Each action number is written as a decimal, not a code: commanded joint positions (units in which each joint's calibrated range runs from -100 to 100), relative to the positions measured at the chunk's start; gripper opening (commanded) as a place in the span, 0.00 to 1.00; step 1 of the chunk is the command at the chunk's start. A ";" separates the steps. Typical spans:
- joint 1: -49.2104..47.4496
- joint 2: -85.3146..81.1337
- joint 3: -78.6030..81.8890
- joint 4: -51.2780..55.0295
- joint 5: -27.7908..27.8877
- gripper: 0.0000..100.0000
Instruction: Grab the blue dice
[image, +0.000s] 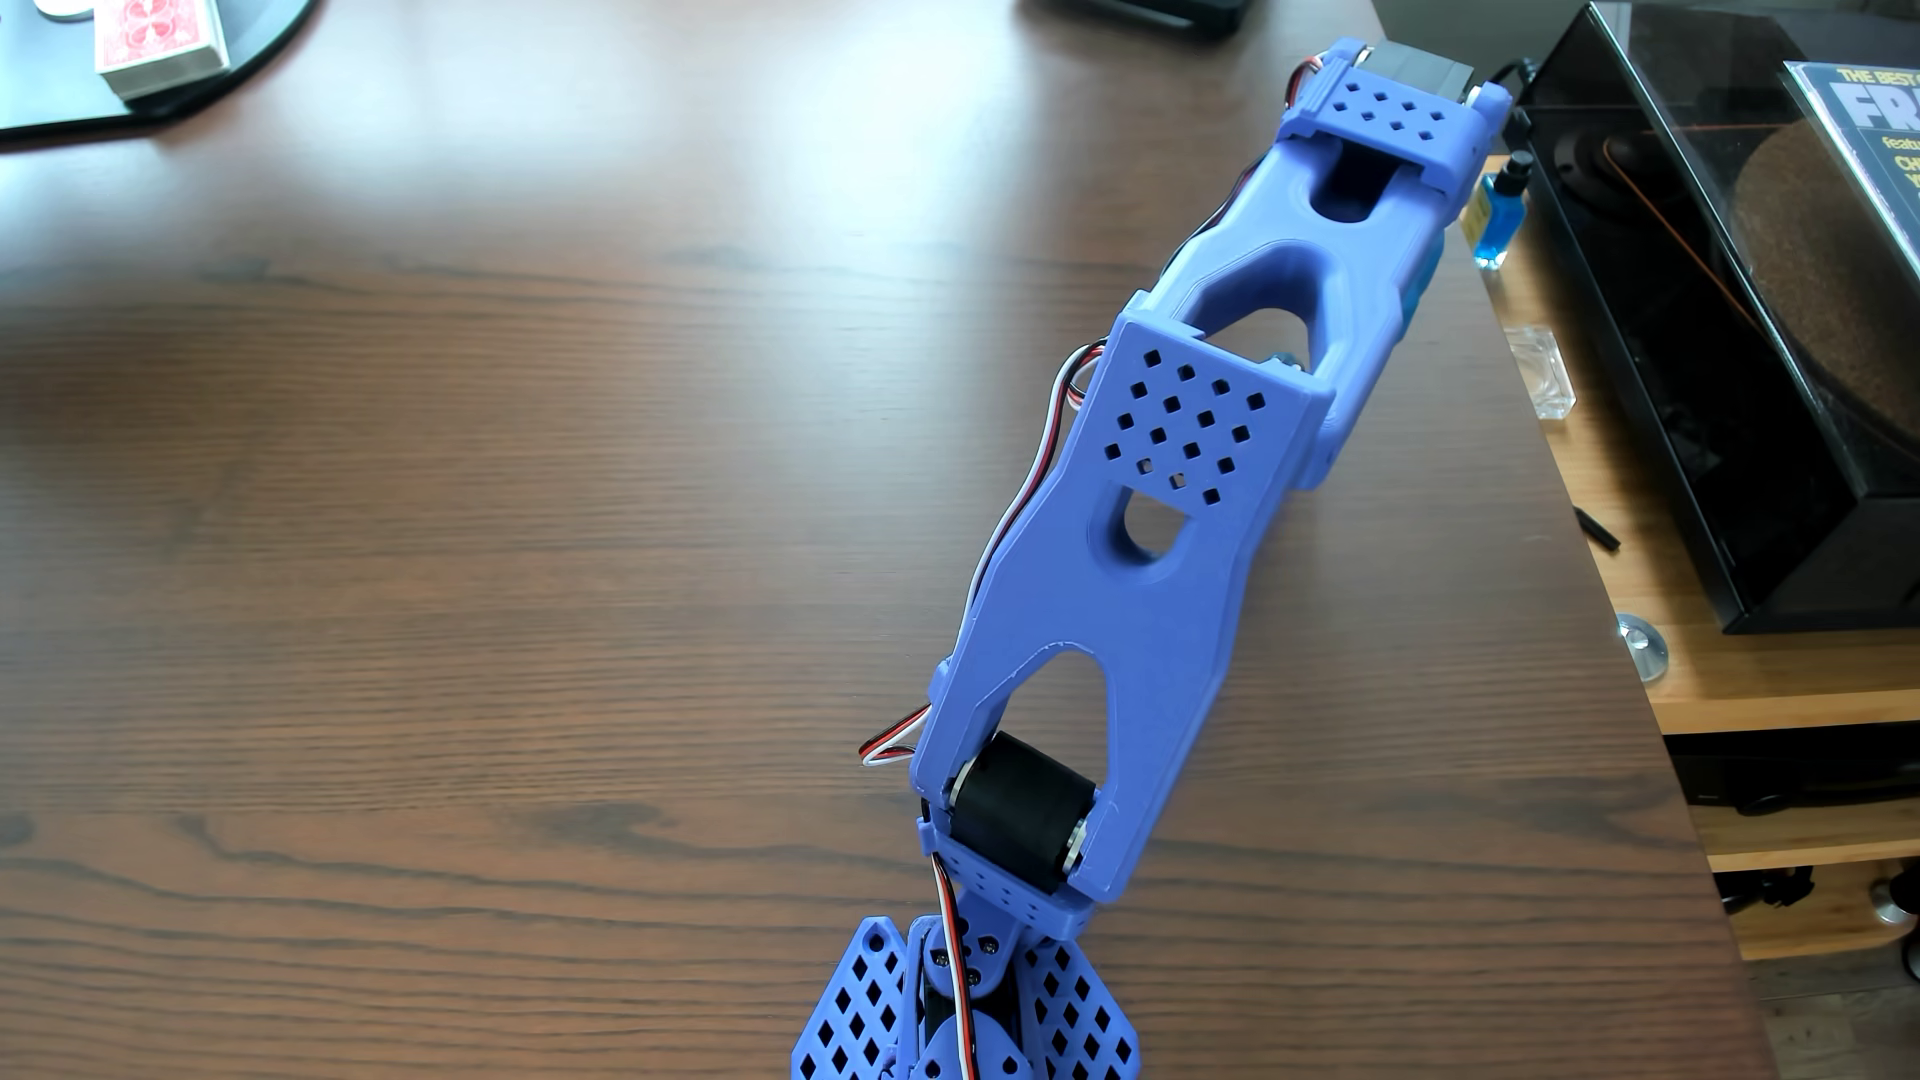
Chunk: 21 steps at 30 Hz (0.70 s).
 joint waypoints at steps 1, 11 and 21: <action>-1.21 -2.34 -4.55 3.46 0.78 0.12; -1.37 -2.17 -6.90 5.51 0.78 0.12; -1.37 -2.17 -7.17 5.25 0.78 0.12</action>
